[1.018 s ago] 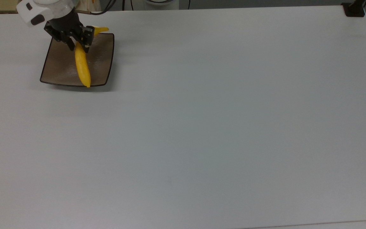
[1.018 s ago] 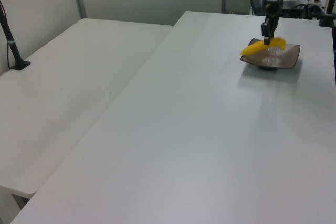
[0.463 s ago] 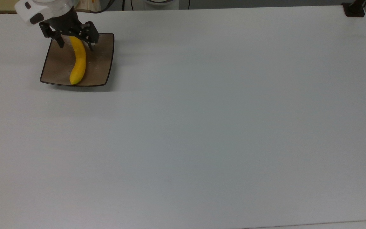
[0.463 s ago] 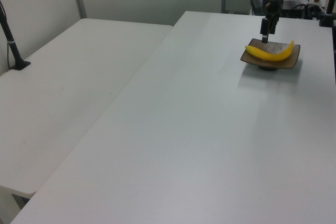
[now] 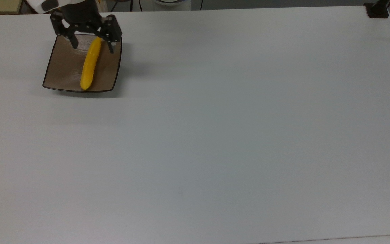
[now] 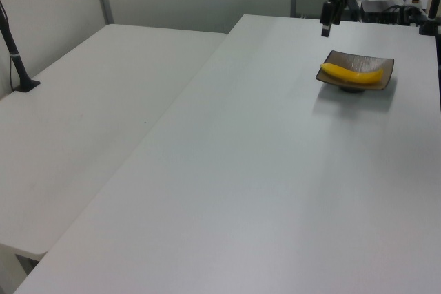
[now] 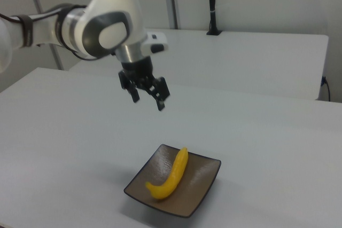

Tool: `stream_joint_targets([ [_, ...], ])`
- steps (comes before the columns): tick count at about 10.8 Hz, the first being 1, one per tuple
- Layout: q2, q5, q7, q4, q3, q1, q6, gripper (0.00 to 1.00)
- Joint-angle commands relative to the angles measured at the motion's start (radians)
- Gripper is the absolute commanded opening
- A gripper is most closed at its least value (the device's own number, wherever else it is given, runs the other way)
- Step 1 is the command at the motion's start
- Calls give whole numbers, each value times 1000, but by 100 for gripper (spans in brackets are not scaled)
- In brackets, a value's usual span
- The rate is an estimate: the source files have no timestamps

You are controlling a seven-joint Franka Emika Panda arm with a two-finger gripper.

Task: Bananas placed on a ceramic plate

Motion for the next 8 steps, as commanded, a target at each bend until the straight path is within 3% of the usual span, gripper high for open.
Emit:
stream_joint_targets([
  [1, -10, 8, 144, 74, -8, 157, -96, 100],
  [3, -14, -4, 148, 96, -2, 229, -97, 100],
  [6, -7, -72, 136, 96, 1, 258, -116, 100],
  [8, -7, -78, 54, 85, 1, 261, -159, 100],
])
